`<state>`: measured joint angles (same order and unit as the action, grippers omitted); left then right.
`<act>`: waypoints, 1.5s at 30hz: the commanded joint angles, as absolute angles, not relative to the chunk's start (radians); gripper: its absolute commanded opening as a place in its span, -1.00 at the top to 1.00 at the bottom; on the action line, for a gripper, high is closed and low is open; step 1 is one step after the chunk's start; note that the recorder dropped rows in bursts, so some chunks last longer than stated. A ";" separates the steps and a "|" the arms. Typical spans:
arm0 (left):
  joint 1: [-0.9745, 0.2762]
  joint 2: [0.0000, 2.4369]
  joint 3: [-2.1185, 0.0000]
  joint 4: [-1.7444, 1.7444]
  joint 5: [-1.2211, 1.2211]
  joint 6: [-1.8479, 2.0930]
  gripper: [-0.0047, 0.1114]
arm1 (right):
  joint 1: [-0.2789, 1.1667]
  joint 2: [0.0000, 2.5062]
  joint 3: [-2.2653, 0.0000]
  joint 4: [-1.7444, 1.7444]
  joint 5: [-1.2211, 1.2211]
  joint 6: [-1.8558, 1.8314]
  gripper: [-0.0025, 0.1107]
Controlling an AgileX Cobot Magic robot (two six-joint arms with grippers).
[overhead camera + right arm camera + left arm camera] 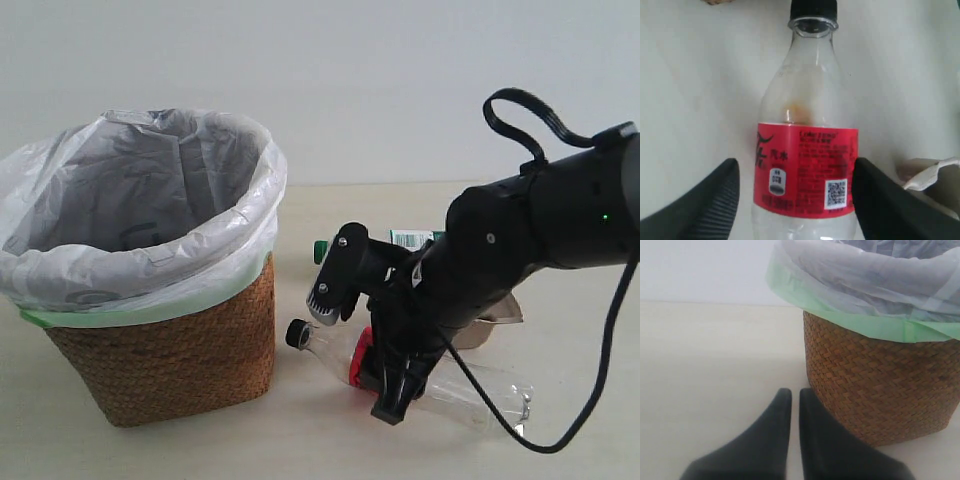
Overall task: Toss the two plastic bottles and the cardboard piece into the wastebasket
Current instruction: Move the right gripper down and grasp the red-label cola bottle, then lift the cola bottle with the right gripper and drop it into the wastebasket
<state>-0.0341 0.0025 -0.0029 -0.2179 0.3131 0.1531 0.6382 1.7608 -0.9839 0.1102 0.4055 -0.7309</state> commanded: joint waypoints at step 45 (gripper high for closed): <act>-0.031 0.000 0.000 -0.216 0.310 0.144 0.82 | 0.638 1.691 -0.870 0.035 0.406 -0.351 0.94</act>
